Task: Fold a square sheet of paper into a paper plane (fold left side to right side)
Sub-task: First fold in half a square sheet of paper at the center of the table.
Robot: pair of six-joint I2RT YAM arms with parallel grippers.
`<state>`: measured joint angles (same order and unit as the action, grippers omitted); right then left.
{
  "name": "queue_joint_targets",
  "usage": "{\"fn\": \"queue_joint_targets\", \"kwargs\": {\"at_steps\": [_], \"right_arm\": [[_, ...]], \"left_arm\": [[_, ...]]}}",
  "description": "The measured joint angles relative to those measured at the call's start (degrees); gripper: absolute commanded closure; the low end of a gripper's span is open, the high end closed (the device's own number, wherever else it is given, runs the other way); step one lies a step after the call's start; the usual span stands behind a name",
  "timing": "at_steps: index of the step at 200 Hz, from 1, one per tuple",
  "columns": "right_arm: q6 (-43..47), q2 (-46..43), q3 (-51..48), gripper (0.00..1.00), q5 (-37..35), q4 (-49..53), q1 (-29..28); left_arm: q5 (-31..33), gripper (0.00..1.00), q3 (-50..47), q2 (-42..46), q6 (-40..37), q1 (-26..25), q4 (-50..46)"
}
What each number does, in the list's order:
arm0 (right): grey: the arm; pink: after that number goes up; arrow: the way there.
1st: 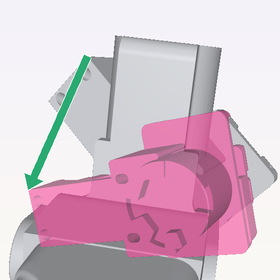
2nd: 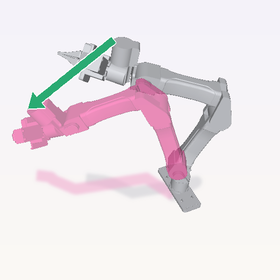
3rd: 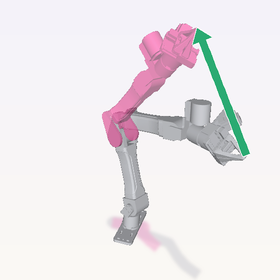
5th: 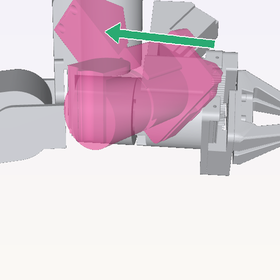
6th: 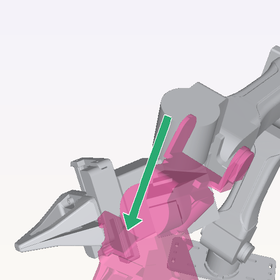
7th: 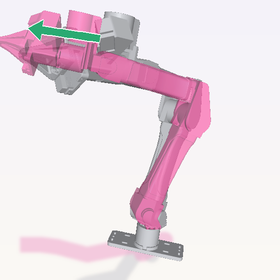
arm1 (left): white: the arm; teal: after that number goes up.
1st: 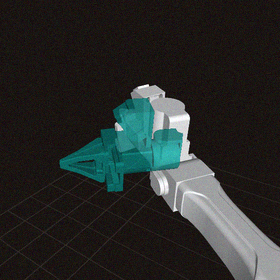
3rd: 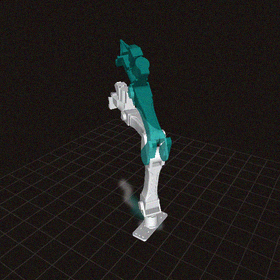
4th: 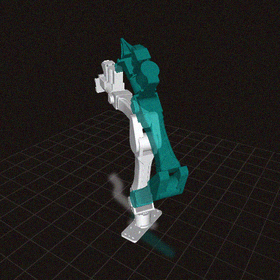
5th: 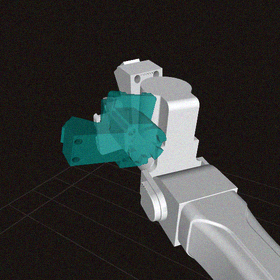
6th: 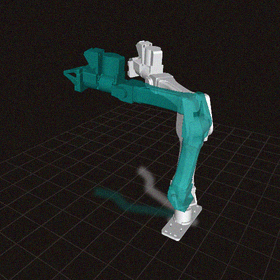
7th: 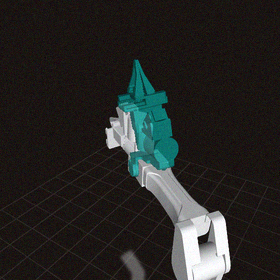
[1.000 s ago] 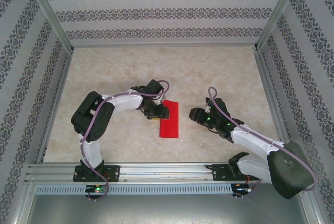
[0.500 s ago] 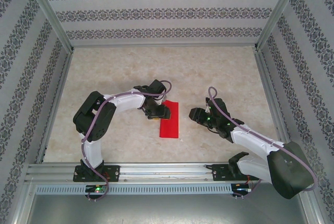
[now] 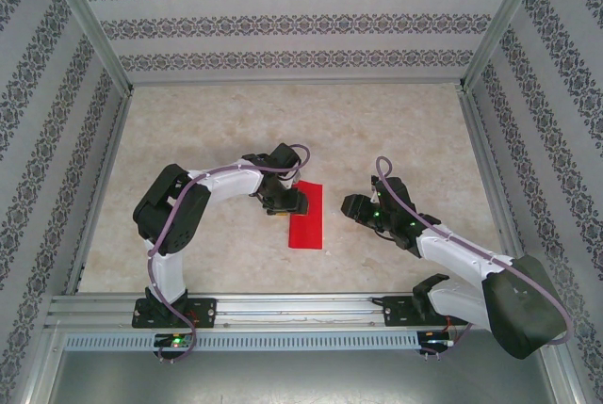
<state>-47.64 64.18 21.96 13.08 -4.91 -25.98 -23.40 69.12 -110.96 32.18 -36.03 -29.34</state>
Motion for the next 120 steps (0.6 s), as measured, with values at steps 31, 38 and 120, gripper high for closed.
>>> {"fn": "queue_joint_targets", "kwargs": {"at_steps": [31, 38, 120], "right_arm": [[0.0, 0.0, 0.0, 0.56, 0.0, 0.0, 0.0], [0.0, 0.0, 0.0, 0.56, 0.0, 0.0, 0.0], [0.0, 3.3, 0.2, 0.64, 1.6, -1.1, -0.7]], "left_arm": [[0.0, 0.45, -0.2, 0.0, 0.3, 0.0, 0.2], [0.0, 0.45, -0.3, 0.1, 0.4, 0.0, 0.2], [0.0, 0.46, -0.3, 0.1, 0.7, 0.0, 0.2]]}}
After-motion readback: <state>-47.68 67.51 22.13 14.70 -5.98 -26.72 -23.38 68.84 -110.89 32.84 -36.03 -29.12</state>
